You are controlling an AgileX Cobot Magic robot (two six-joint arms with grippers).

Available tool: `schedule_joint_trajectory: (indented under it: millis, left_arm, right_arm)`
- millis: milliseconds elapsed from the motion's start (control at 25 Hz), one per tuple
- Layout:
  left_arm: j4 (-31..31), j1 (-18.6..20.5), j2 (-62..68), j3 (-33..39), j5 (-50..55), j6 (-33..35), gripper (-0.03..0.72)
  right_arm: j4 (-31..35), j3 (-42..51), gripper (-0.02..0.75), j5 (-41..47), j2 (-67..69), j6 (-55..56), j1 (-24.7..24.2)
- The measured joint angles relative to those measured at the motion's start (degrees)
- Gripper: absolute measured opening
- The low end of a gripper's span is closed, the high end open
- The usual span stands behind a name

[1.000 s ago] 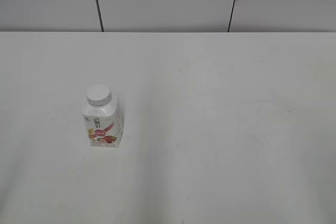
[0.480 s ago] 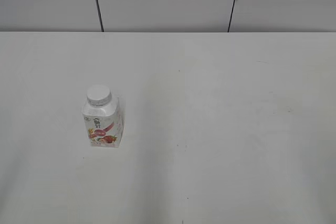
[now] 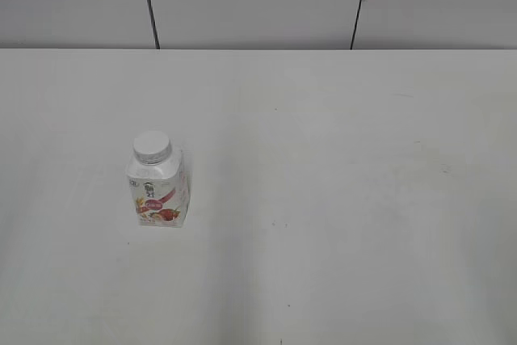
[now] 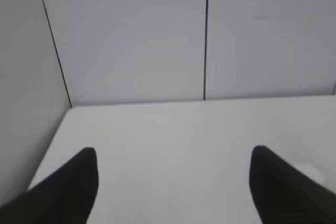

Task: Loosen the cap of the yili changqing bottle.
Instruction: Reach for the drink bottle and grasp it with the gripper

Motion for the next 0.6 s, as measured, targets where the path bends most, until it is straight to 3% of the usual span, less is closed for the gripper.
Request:
schedule_joint_trajectory:
  millis: [240,600]
  left_arm:
    - [4.1,0.0,6.4,5.1,-15.5,0.0,0.540]
    - [3.9,0.0,20.6,6.4,-25.4,0.0,0.456]
  right_arm:
    - [0.0,0.0,0.586,0.0,0.0,0.0,0.0]
    - [0.0,0.0,0.586,0.0,0.0,0.0,0.0]
